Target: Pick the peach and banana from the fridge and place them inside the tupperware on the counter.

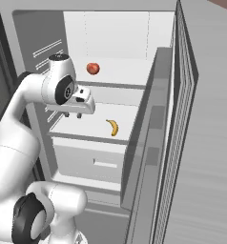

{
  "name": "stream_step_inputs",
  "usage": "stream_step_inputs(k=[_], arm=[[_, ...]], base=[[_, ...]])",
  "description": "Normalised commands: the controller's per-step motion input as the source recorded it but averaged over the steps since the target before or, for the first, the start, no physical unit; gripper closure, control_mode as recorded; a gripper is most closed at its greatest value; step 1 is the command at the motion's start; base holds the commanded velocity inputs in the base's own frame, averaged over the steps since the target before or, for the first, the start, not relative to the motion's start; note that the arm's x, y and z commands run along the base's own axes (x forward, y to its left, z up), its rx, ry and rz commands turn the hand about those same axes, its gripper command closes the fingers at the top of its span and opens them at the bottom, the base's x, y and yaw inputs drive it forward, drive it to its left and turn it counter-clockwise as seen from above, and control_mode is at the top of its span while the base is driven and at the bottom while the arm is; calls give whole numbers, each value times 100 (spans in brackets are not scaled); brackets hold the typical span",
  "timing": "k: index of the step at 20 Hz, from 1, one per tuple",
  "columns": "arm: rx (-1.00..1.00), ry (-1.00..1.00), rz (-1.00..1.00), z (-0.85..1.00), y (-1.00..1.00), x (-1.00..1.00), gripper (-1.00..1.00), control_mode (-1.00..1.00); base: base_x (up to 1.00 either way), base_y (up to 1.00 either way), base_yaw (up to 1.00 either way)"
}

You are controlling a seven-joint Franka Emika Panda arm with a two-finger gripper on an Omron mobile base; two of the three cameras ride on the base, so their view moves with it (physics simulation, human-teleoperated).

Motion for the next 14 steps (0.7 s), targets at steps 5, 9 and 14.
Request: stream_step_inputs(k=[5, 9, 14], arm=[[0, -18, 8, 0, 0, -4, -100, -100], [0, -45, 2, 0, 0, -27, -100, -100], [0, -48, 1, 11, 0, -24, -100, -100]], base=[[0, 0, 0], [0, 0, 0], [0, 0, 0]])
